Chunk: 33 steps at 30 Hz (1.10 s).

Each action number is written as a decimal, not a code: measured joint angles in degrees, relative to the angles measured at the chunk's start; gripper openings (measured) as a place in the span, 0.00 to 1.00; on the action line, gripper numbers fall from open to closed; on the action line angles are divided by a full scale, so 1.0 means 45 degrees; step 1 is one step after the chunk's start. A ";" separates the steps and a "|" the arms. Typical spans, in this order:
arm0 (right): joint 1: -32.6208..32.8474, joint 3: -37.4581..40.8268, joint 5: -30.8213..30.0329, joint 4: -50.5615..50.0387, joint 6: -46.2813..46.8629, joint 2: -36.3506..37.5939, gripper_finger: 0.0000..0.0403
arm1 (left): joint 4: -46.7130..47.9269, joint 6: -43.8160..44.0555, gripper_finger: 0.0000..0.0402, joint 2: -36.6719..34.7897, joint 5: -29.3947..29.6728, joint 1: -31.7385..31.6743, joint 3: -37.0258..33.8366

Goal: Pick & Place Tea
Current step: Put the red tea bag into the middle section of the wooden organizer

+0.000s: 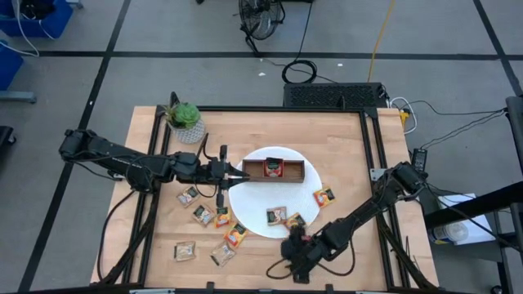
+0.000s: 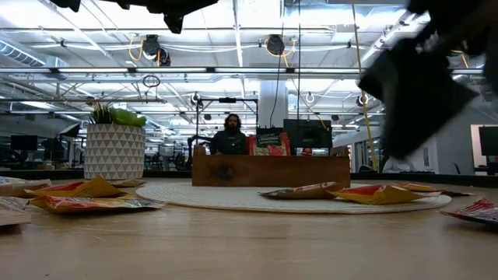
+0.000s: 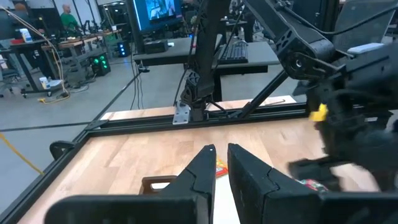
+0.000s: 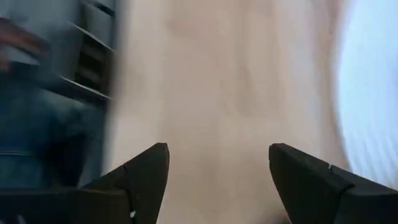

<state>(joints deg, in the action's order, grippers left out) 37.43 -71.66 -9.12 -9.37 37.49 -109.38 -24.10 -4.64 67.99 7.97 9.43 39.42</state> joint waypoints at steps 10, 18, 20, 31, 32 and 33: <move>0.0025 -0.0202 -0.0229 -0.4242 -0.2398 0.0374 0.64 | 0.0000 0.0000 0.12 0.0000 0.0000 0.0000 0.0000; 0.0385 -0.0883 -0.0249 -0.7130 -0.2486 0.0382 0.64 | 0.0002 0.0000 0.12 0.0000 0.0000 0.0000 0.0000; 0.0408 -0.0903 -0.0278 -0.7117 -0.2581 0.0221 0.64 | 0.0000 0.0000 0.12 0.0000 0.0000 -0.0002 0.0000; 0.0111 0.0405 0.0398 -0.6139 -0.2796 -0.0049 0.64 | 0.0000 0.0000 0.12 0.0000 0.0000 -0.0002 0.0000; 0.0097 0.0501 0.0412 -0.6055 -0.2692 -0.0049 0.64 | 0.0000 0.0000 0.12 0.0000 0.0000 -0.0001 0.0000; 0.0097 0.0576 0.0430 -0.5994 -0.2581 -0.0053 0.64 | 0.0000 0.0000 0.12 0.0000 0.0000 0.0000 0.0000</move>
<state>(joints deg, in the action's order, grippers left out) 37.86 -69.07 -7.19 -36.34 25.88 -109.62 -24.10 -4.64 67.99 7.97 9.43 39.42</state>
